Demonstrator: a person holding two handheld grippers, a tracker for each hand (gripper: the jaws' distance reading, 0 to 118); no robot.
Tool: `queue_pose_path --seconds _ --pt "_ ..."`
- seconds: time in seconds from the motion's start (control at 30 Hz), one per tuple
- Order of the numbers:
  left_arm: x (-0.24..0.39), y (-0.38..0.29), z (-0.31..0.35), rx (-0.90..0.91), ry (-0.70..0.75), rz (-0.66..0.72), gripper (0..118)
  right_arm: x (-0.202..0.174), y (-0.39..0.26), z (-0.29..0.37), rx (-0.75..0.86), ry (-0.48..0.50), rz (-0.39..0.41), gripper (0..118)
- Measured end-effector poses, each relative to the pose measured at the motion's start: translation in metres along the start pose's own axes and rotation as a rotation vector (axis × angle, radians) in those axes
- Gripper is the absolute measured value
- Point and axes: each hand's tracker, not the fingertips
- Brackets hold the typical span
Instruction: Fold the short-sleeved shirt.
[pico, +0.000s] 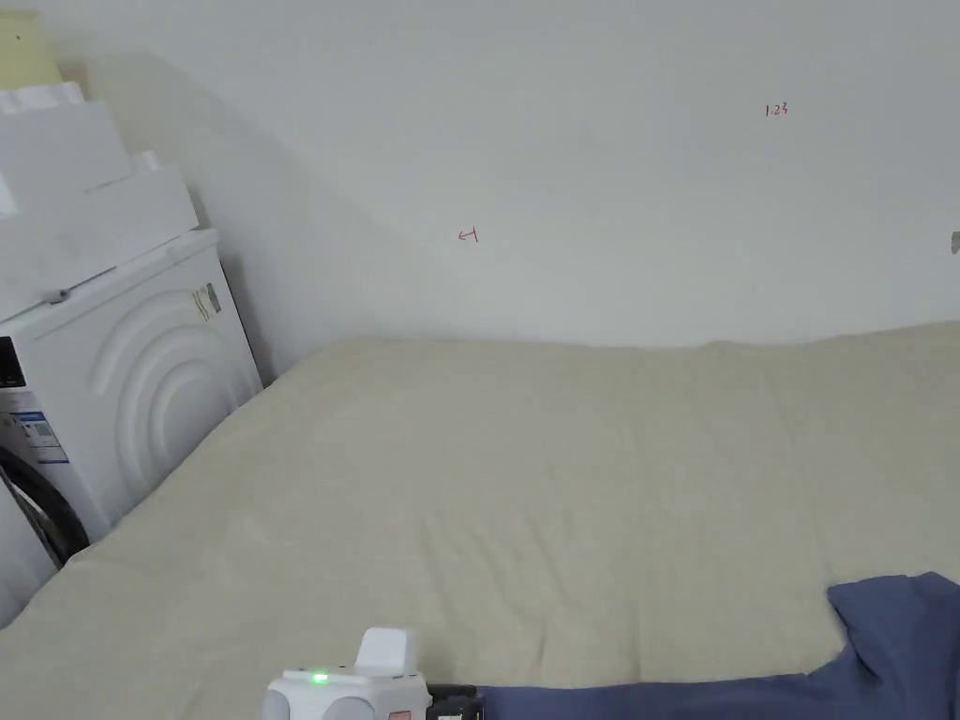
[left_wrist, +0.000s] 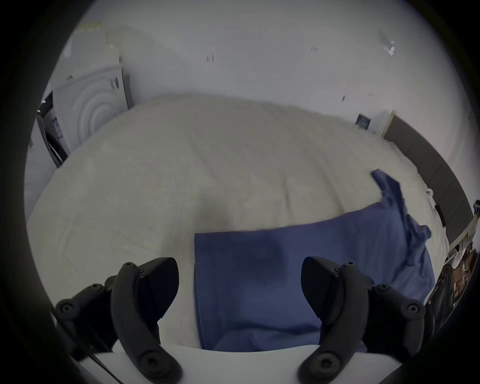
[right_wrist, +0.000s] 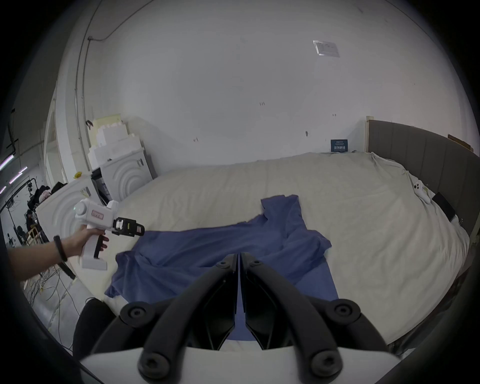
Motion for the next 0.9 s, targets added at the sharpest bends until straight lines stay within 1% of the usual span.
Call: queue_pose_path --seconds 0.07,0.17,0.27,0.37,0.43,0.5,0.53,0.6,0.63,0.67,0.7,0.73,0.77,0.8,0.87,0.9 --pt "-0.004 0.007 -0.016 0.006 -0.017 0.018 101 0.007 -0.005 -0.007 -0.032 -0.018 -0.009 3" --pt "-0.009 0.012 -0.039 -0.026 0.05 0.022 101 0.013 -0.01 -0.014 -0.074 -0.042 -0.016 3" --pt "-0.008 0.009 -0.057 -0.106 0.049 -0.007 101 0.018 -0.013 -0.018 -0.106 -0.057 -0.021 4" --pt "0.0 0.005 -0.063 -0.069 0.064 -0.073 107 0.021 -0.017 -0.021 -0.124 -0.067 -0.028 4" --pt "0.003 0.0 -0.061 -0.074 0.085 -0.063 106 0.023 -0.018 -0.022 -0.135 -0.074 -0.036 4" --pt "0.014 0.001 -0.055 -0.069 0.135 -0.088 88 0.023 -0.019 -0.023 -0.14 -0.077 -0.044 6" --pt "0.019 0.001 -0.052 -0.057 0.13 -0.138 79 0.024 -0.019 -0.023 -0.141 -0.073 -0.045 6" --pt "0.034 0.0 -0.049 -0.058 0.12 -0.226 43 0.025 -0.02 -0.025 -0.144 -0.071 -0.045 8" --pt "0.041 0.0 -0.049 -0.062 0.091 -0.241 28 0.025 -0.02 -0.027 -0.148 -0.073 -0.045 8" --pt "0.047 -0.002 -0.048 -0.063 0.102 -0.25 21 0.026 -0.019 -0.028 -0.152 -0.076 -0.043 8" --pt "0.051 -0.003 -0.051 -0.073 0.102 -0.26 21 0.026 -0.017 -0.029 -0.154 -0.078 -0.042 11" --pt "0.053 -0.003 -0.054 -0.081 0.127 -0.267 20 0.026 -0.014 -0.031 -0.153 -0.081 -0.041 19" --pt "0.051 -0.002 -0.057 -0.089 0.121 -0.264 20 0.028 -0.011 -0.034 -0.15 -0.084 -0.038 38" --pt "0.048 0.0 -0.057 -0.1 0.114 -0.257 20 0.031 -0.006 -0.038 -0.148 -0.088 -0.035 51" --pt "0.042 0.006 -0.057 -0.133 0.087 -0.219 20 0.042 0.011 -0.056 -0.139 -0.086 -0.009 70" --pt "0.041 0.008 -0.058 -0.15 0.076 -0.187 20 0.05 0.024 -0.071 -0.146 -0.079 0.004 73"
